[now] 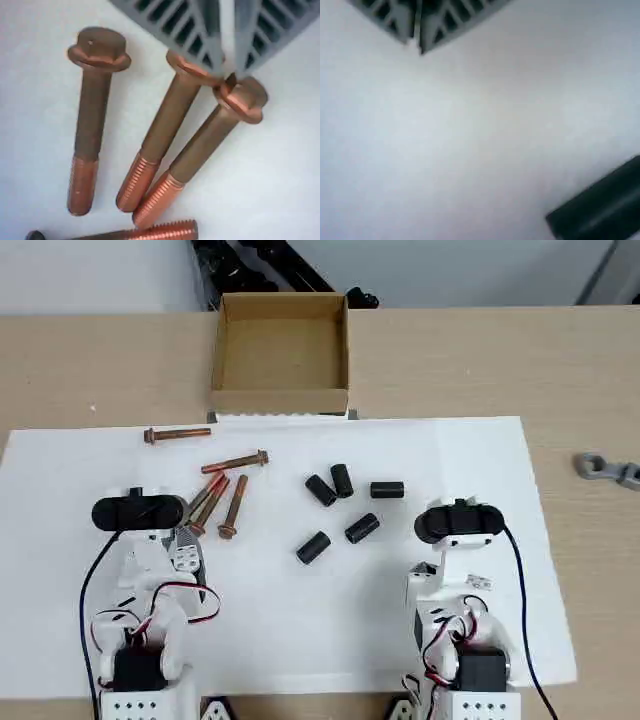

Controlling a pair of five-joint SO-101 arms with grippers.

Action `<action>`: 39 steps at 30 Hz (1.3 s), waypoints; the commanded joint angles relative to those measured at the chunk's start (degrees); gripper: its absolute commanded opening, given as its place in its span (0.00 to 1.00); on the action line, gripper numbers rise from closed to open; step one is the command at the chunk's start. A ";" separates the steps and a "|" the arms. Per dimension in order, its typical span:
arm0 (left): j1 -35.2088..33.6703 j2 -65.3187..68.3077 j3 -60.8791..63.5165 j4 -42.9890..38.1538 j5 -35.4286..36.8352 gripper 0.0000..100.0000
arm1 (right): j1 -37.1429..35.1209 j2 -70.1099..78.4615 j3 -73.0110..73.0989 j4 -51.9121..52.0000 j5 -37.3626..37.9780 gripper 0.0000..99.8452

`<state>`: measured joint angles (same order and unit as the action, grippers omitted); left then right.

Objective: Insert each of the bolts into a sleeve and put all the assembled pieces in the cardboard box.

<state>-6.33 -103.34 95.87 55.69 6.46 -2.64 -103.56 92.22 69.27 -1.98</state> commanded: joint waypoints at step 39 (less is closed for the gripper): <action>1.67 -0.70 -0.48 -1.58 -0.09 0.01 | 0.22 -0.40 -0.26 -1.36 -0.44 0.01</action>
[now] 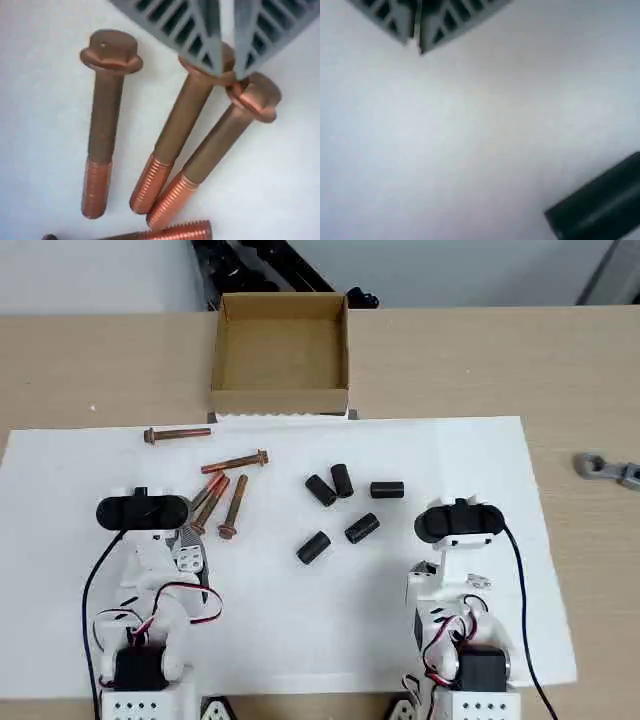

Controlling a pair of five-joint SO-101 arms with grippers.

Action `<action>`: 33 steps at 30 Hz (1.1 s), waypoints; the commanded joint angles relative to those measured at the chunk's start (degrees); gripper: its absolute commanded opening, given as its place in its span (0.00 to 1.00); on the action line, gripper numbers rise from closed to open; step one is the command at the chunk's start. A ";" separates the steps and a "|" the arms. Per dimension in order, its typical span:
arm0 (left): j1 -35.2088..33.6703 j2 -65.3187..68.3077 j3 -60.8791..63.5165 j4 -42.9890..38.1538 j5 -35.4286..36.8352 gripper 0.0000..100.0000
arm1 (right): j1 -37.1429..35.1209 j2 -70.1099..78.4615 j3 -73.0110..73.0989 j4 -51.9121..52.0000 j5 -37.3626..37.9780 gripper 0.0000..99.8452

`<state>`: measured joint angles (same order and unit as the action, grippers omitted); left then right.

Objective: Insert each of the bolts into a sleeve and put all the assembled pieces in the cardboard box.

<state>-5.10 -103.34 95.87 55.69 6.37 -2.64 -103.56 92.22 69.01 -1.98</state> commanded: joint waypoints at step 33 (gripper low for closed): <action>-6.42 -0.35 -6.37 6.68 -5.89 0.01 | 0.57 0.40 -10.46 3.65 3.69 0.00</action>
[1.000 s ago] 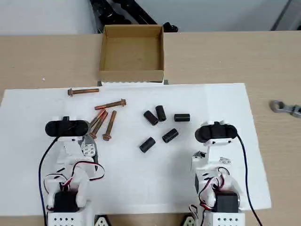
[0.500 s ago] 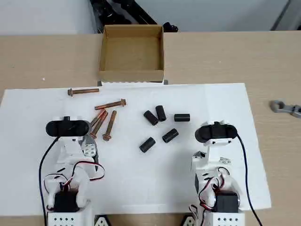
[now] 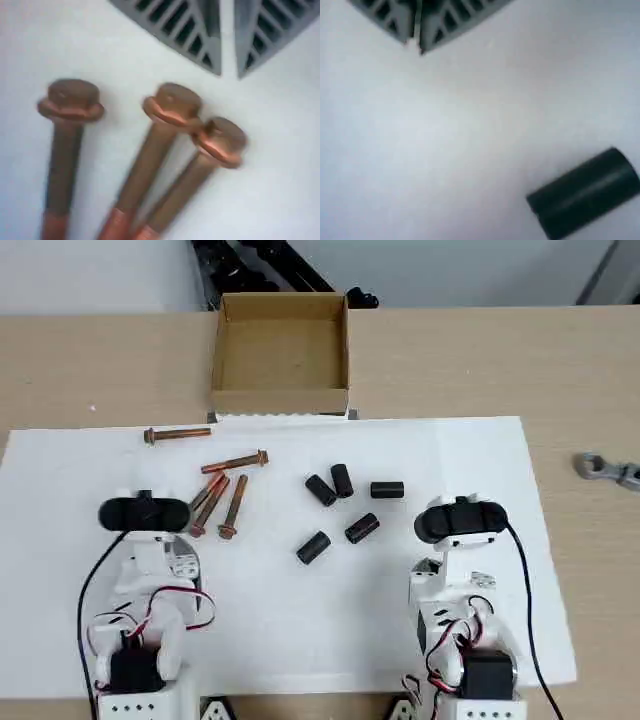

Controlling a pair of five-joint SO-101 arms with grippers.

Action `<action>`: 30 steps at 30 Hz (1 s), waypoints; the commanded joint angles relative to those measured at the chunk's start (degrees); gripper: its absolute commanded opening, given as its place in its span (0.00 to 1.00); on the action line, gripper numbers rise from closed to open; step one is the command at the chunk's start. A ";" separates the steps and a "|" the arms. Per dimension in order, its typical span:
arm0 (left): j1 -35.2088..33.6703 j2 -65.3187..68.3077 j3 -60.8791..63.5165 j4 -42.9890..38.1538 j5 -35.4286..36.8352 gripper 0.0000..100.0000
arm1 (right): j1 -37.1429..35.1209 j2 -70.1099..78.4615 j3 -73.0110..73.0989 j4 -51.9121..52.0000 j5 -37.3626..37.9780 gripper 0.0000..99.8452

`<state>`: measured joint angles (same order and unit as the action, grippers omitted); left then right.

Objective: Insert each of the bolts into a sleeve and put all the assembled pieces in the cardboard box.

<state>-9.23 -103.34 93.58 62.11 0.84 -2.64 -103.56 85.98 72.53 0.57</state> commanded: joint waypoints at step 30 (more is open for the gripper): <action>-3.60 72.79 -66.59 5.01 -2.20 0.01 | -3.47 66.15 -54.68 0.04 1.93 0.00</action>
<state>-12.84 -40.40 38.64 64.75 -1.63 -3.78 -39.21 34.81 72.53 1.89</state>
